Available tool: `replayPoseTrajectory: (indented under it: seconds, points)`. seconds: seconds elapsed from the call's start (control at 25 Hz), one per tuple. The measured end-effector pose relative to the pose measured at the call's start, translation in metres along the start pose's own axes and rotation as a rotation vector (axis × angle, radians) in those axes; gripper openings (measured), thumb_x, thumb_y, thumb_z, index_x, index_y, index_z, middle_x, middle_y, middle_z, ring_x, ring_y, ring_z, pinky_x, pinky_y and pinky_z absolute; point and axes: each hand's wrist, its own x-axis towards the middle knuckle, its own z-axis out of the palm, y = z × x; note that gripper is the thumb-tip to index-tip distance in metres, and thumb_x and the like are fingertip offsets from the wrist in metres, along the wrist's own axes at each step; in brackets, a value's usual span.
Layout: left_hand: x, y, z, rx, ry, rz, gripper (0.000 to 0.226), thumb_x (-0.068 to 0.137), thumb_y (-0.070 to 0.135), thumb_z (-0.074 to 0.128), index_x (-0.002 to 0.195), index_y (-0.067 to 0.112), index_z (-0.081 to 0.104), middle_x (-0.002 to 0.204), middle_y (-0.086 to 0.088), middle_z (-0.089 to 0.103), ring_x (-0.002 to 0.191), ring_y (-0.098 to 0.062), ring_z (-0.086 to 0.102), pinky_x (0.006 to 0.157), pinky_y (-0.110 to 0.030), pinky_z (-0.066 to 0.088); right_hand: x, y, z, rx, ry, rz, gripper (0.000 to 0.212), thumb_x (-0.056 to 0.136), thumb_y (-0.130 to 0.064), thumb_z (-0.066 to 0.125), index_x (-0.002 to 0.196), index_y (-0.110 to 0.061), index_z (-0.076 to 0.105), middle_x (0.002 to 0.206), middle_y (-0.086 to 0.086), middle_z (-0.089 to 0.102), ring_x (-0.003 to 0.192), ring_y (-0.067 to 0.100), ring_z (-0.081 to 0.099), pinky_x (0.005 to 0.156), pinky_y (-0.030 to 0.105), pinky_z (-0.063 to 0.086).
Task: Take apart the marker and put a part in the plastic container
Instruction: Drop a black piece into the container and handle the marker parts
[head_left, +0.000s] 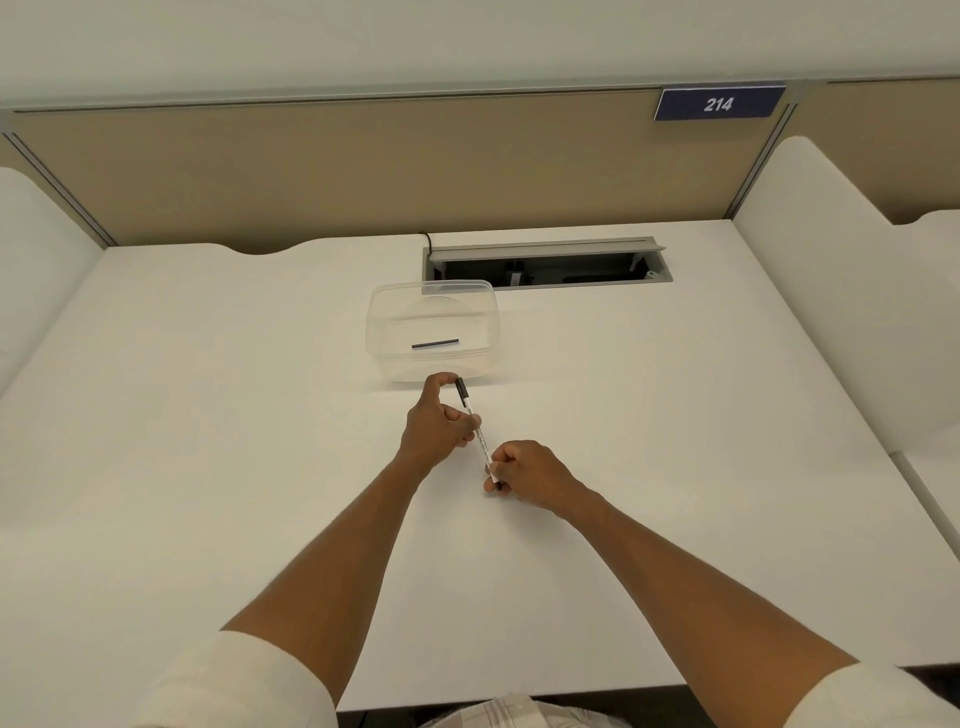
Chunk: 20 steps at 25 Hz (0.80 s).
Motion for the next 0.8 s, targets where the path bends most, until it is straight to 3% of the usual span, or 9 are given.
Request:
replayPoseTrajectory:
  seconds: [0.2,0.32,0.4,0.64,0.8]
  points:
    - [0.006,0.0,0.008,0.109,0.014,-0.07,0.053,0.07,0.009,0.068,0.111,0.034,0.047,0.067,-0.009,0.072,0.057,-0.021,0.068,0.071,-0.036,0.06,0.011,0.007,0.003,-0.126,0.108,-0.077,0.007,0.085,-0.021,0.065,0.086,-0.013,0.067,0.072,-0.004,0.066,0.062,0.01,0.058,0.061,0.023,0.047]
    - [0.008,-0.003,0.016,0.153,0.02,-0.092,0.051,0.069,0.008,0.066,0.109,0.035,0.048,0.068,-0.01,0.073,0.061,-0.023,0.07,0.071,-0.036,0.062,0.015,0.006,0.009,-0.203,0.148,-0.096,0.013,0.079,-0.02,0.074,0.084,-0.016,0.063,0.065,-0.008,0.057,0.056,0.006,0.051,0.054,0.02,0.041]
    - [0.011,-0.004,0.021,0.178,0.015,-0.098,0.051,0.068,0.008,0.066,0.109,0.034,0.049,0.071,-0.011,0.073,0.067,-0.026,0.072,0.072,-0.038,0.062,0.016,0.004,0.014,-0.229,0.177,-0.079,0.017,0.077,-0.018,0.075,0.081,-0.018,0.059,0.066,-0.005,0.058,0.057,0.011,0.051,0.055,0.025,0.044]
    - [0.021,-0.009,0.029,0.267,0.006,-0.131,0.056,0.067,0.01,0.065,0.117,0.033,0.055,0.08,-0.01,0.074,0.073,-0.028,0.072,0.076,-0.039,0.061,0.02,0.004,0.019,-0.28,0.217,-0.059,0.02,0.077,-0.018,0.074,0.088,-0.017,0.057,0.081,0.003,0.066,0.073,0.024,0.062,0.066,0.035,0.052]
    - [0.025,-0.01,0.034,0.349,0.012,-0.088,0.063,0.067,0.013,0.067,0.127,0.03,0.057,0.087,0.0,0.073,0.078,-0.019,0.069,0.073,-0.028,0.055,0.023,0.006,0.023,-0.291,0.246,-0.043,0.021,0.075,-0.02,0.073,0.087,-0.017,0.056,0.077,-0.001,0.062,0.067,0.022,0.058,0.062,0.033,0.051]
